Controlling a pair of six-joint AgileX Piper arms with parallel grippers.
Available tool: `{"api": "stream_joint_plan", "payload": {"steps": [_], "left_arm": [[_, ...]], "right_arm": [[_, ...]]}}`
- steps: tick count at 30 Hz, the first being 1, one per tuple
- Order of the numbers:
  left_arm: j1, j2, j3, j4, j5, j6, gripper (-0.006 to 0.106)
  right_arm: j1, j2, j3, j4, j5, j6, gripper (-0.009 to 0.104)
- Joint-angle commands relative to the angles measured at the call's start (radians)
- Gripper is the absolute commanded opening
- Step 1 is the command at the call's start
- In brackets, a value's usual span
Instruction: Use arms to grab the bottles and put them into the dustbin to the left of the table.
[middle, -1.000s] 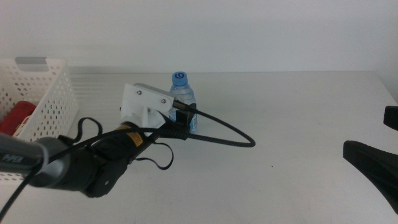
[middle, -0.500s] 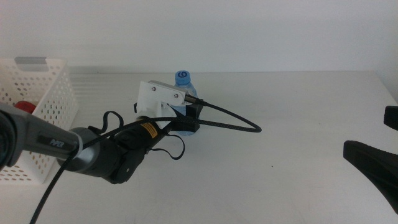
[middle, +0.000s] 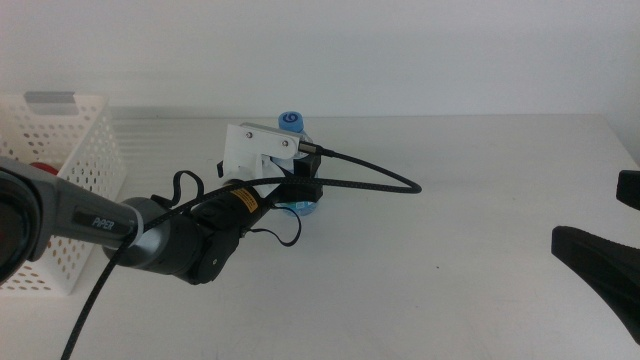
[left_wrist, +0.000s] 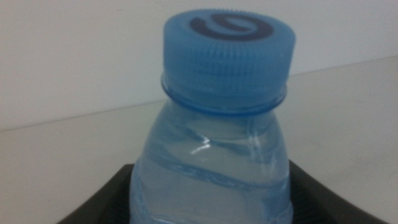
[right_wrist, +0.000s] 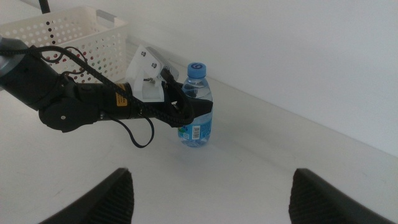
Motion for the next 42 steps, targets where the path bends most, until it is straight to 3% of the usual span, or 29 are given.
{"api": "stream_joint_plan", "payload": {"steps": [1, 5, 7, 27, 37, 42], "left_arm": [[-0.001, -0.053, -0.023, 0.004, -0.049, -0.017, 0.038], [-0.003, -0.092, -0.004, 0.031, -0.025, -0.029, 0.002], [-0.003, -0.135, 0.017, 0.055, 0.02, -0.024, -0.005], [0.082, -0.713, 0.075, 0.101, 0.711, -0.002, 0.0], [0.198, -0.776, -0.14, 0.15, 1.179, 0.047, 0.0], [0.276, -0.771, -0.244, 0.097, 1.318, 0.134, 0.0]], "right_arm": [[0.003, 0.005, -0.029, -0.014, -0.071, -0.006, 0.065], [0.003, 0.005, -0.029, -0.014, -0.071, -0.006, 0.065], [0.003, 0.005, -0.029, -0.014, -0.071, -0.006, 0.065], [0.003, 0.005, -0.029, -0.014, -0.071, -0.006, 0.065], [0.003, 0.005, -0.029, -0.014, -0.071, -0.006, 0.065], [0.003, 0.005, -0.029, -0.014, -0.071, -0.006, 0.065]]}}
